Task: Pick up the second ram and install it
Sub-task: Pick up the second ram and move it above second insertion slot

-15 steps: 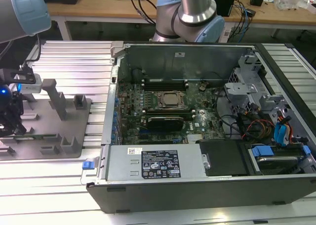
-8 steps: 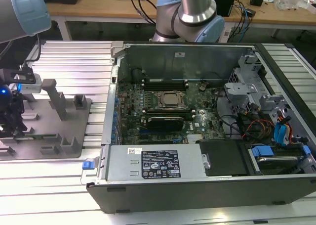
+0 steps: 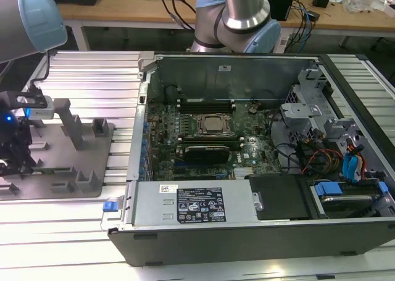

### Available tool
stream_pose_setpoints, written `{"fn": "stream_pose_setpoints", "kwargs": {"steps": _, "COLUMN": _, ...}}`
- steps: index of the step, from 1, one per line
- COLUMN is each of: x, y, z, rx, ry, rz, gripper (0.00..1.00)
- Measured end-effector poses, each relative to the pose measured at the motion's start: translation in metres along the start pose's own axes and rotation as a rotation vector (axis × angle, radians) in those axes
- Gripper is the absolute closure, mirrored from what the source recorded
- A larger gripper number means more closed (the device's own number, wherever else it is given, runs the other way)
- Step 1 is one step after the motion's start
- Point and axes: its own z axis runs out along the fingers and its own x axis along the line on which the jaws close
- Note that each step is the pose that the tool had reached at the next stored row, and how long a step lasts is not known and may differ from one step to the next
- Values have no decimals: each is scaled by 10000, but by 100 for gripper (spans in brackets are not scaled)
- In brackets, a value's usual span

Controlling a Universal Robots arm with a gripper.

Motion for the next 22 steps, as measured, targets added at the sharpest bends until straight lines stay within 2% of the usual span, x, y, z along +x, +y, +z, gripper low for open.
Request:
{"fn": "stream_pose_setpoints", "kwargs": {"steps": 4, "x": 2, "y": -1, "z": 50, "rx": -1, "ry": 1, "rz": 0, "gripper": 78}}
{"fn": "stream_pose_setpoints", "kwargs": {"steps": 15, "x": -10, "y": -2, "z": 61, "rx": 0, "ry": -2, "rz": 0, "gripper": 78}}
{"fn": "stream_pose_setpoints", "kwargs": {"steps": 16, "x": -11, "y": -2, "z": 61, "rx": 0, "ry": -2, "rz": 0, "gripper": 80}}
{"fn": "stream_pose_setpoints", "kwargs": {"steps": 17, "x": -12, "y": -2, "z": 61, "rx": 0, "ry": -1, "rz": 0, "gripper": 87}}
{"fn": "stream_pose_setpoints", "kwargs": {"steps": 20, "x": -14, "y": -2, "z": 61, "rx": 0, "ry": -1, "rz": 0, "gripper": 87}}
{"fn": "stream_pose_setpoints", "kwargs": {"steps": 22, "x": -15, "y": -2, "z": 61, "rx": 0, "ry": -1, "rz": 0, "gripper": 91}}
